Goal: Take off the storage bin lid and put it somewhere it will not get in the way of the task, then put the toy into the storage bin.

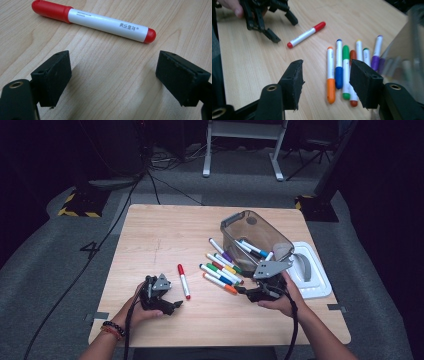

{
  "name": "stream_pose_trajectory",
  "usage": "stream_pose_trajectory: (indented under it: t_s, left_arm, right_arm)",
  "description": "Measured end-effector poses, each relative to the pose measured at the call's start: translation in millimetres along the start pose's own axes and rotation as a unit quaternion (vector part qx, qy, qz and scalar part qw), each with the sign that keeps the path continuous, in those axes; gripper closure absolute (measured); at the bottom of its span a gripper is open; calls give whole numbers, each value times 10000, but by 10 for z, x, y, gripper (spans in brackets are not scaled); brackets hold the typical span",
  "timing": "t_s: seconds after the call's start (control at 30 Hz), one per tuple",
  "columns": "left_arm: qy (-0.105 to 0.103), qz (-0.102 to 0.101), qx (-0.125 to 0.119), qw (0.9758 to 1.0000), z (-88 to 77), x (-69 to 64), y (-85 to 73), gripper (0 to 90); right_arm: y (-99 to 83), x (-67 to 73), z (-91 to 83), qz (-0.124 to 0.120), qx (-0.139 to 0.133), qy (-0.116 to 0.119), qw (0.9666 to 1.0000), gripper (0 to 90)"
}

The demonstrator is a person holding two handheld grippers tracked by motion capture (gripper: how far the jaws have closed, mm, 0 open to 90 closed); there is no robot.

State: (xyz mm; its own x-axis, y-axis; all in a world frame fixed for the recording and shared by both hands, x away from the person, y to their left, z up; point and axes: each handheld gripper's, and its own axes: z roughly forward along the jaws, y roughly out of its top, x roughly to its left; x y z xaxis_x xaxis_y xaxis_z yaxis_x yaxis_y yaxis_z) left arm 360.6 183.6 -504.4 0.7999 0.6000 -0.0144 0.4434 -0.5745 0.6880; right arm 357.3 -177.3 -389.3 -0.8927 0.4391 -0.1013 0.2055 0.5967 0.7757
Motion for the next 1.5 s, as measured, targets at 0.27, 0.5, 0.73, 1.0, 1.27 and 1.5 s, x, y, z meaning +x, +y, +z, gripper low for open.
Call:
stream_pose_trajectory:
  t_s: [0.27, 0.5, 0.73, 1.0, 1.27, 1.5]
  left_arm:
    - [-8, 7, -7, 10000, 0, 1, -1, 136]
    - [-15, 6, -5, 10000, -2, -1, -3, 137]
    - [-16, 4, -7, 10000, -1, -1, -3, 137]
    - [-21, 9, -4, 10000, -3, -1, -4, 137]
    - [-25, 18, -3, 10000, -2, 2, -3, 136]
    - [-4, -4, -1, 10000, -4, -4, -4, 137]
  right_arm:
    - [-290, -23, 554, 0, 458, 276, 9986, 569]
    - [-413, -138, 754, 98, 624, 177, 9978, 568]
    - [-476, -201, 839, 242, 709, 339, 9966, 592]
    - [-535, -230, 958, 354, 934, 372, 9943, 618]
    - [-544, -157, 931, 287, 923, 433, 9944, 664]
    - [-480, -58, 984, 169, 974, 481, 9939, 622]
